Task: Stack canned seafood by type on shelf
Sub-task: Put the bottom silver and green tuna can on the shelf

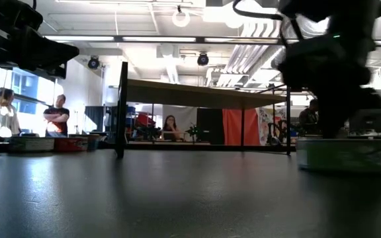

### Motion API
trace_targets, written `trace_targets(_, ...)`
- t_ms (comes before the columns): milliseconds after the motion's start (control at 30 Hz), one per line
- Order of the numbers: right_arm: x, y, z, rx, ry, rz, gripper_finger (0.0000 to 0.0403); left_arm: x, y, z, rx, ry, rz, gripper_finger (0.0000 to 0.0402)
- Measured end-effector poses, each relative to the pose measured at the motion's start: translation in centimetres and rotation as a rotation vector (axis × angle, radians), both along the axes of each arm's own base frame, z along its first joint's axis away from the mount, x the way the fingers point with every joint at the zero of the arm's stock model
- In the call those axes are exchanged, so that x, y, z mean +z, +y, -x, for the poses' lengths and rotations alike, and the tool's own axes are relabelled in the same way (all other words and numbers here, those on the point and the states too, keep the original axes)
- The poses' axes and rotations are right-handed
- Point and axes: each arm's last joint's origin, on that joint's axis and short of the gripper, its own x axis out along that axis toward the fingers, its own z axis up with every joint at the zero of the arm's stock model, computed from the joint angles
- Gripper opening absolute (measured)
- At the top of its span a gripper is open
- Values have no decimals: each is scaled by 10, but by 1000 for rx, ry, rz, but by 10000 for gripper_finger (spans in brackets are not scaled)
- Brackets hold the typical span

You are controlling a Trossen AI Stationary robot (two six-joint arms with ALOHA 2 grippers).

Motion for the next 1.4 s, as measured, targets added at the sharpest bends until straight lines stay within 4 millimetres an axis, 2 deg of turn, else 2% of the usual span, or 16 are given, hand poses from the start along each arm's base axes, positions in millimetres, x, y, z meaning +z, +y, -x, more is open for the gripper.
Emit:
trace_targets(133, 4, -18, -14, -11, -106, 27, 0, 0, 0, 0, 0, 0, 0, 0)
trace_targets(267, 9, -27, -24, 40, -214, 26, 0, 1, 0, 0, 0, -15, 5, 0)
trace_targets(367, 17, -29, -27, 88, -281, -20, 0, 15, 0, 1, -14, -159, 141, 0)
trace_targets(500, 37, -30, -21, 106, -363, -29, 0, 45, 3, 11, -18, -492, 469, 0)
trace_targets(567, 47, -31, -15, 95, -392, -9, 0, 56, 5, 17, -15, -624, 575, 0)
trace_targets(633, 57, -33, -7, 75, -410, 18, 0, 62, 5, 15, -35, -623, 638, 0)
trace_targets(733, 67, -37, 5, 51, -404, 56, 0, 73, 2, 0, -91, -485, 700, 0)
trace_targets(867, 74, -39, 17, -19, -383, 54, 0, 103, -5, -41, -152, -324, 666, 0)
trace_targets(967, 81, -40, 22, -61, -413, 29, 0, 128, -12, -86, -258, -196, 546, 0)
trace_targets(1067, 87, -36, 28, -47, -437, 15, 0, 141, -18, -139, -342, -53, 410, 0)
trace_targets(1133, 89, -31, 34, -47, -424, -6, 0, 141, -21, -172, -363, 55, 312, 0)
trace_targets(1233, 87, -18, 44, -35, -366, -33, 0, 128, -23, -216, -342, 225, 197, 0)
trace_targets(1400, 74, 8, 59, -34, -276, -82, 0, 94, -33, -274, -334, 422, 97, 0)
